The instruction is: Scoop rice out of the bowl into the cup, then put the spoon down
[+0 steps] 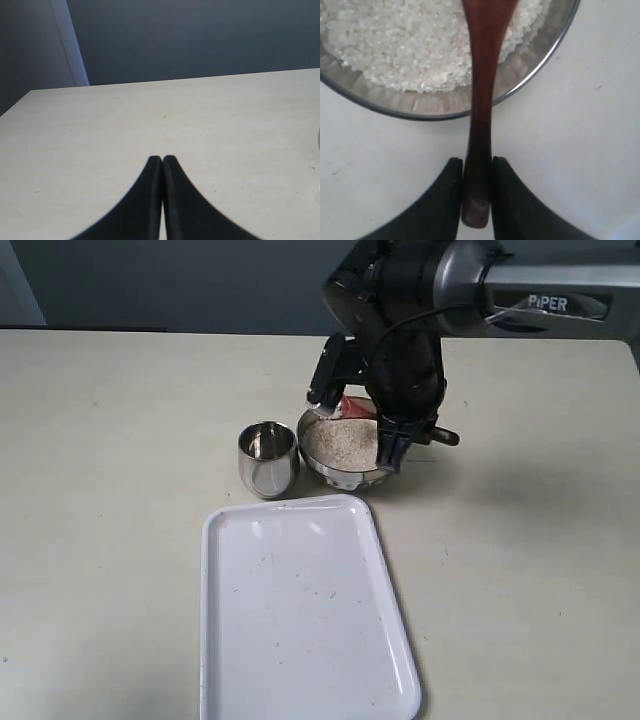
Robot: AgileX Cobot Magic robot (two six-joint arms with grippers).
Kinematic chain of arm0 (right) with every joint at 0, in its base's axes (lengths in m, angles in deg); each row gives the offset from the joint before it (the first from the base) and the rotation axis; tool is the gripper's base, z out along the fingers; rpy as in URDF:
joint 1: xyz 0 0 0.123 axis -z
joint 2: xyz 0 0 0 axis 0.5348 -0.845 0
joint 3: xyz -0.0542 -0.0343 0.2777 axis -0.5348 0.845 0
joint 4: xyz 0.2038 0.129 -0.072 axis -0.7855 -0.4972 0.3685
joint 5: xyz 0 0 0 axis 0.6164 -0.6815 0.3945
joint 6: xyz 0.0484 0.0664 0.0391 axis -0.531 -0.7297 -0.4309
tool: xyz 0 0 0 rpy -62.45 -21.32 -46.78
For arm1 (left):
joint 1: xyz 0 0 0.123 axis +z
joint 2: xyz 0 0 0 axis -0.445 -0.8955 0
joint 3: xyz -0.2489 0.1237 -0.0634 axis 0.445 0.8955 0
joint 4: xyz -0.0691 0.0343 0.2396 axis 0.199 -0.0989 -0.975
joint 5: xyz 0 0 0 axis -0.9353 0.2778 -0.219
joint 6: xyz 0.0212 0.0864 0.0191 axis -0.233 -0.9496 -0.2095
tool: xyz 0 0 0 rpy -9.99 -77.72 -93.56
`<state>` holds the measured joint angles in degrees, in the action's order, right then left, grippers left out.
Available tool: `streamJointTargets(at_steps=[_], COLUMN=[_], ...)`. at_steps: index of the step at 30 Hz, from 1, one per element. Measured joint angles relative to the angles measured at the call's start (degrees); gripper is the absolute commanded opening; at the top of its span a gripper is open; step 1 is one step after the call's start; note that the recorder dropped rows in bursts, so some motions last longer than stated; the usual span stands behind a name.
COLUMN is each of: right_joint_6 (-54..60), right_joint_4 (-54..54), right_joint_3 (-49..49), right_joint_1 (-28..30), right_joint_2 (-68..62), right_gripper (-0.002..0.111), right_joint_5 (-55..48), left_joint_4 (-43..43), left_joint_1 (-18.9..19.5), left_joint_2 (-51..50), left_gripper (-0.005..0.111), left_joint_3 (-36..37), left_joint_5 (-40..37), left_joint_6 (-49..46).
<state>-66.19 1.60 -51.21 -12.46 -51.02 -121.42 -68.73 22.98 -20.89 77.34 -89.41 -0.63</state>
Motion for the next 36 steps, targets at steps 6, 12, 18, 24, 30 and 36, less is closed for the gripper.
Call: streamJointTargets(at_steps=[6,12,18,24,30,36], right_joint_6=[0.00,0.00,0.00,0.00,0.00,0.00], right_joint_4=[0.00,-1.05,-2.14,-2.58,-2.81,-1.37], right_joint_3=[-1.92,-2.19,-2.19,-2.19,-2.19,-2.19], right_joint_1=[-1.42,-2.47,-4.40,-5.43,-5.78,-7.29], right_joint_2=[0.00,0.00,0.00,0.00,0.00,-0.13], right_gripper=[0.000,0.000,0.000,0.000,0.000,0.000], right_joint_5=[0.00,0.08,0.08,0.08,0.08,0.08], left_joint_4=[0.00,0.00,0.00,0.00,0.00,0.00], left_joint_1=[0.00,0.00,0.00,0.00,0.00,0.00], left_joint_2=[0.00,0.00,0.00,0.00,0.00,0.00], left_gripper=[0.001,0.001,0.001,0.001,0.001,0.001], left_joint_3=[0.00,0.00,0.00,0.00,0.00,0.00], left_joint_5=[0.00,0.00,0.00,0.00,0.00,0.00], left_joint_6=[0.00,0.00,0.00,0.00,0.00,0.00])
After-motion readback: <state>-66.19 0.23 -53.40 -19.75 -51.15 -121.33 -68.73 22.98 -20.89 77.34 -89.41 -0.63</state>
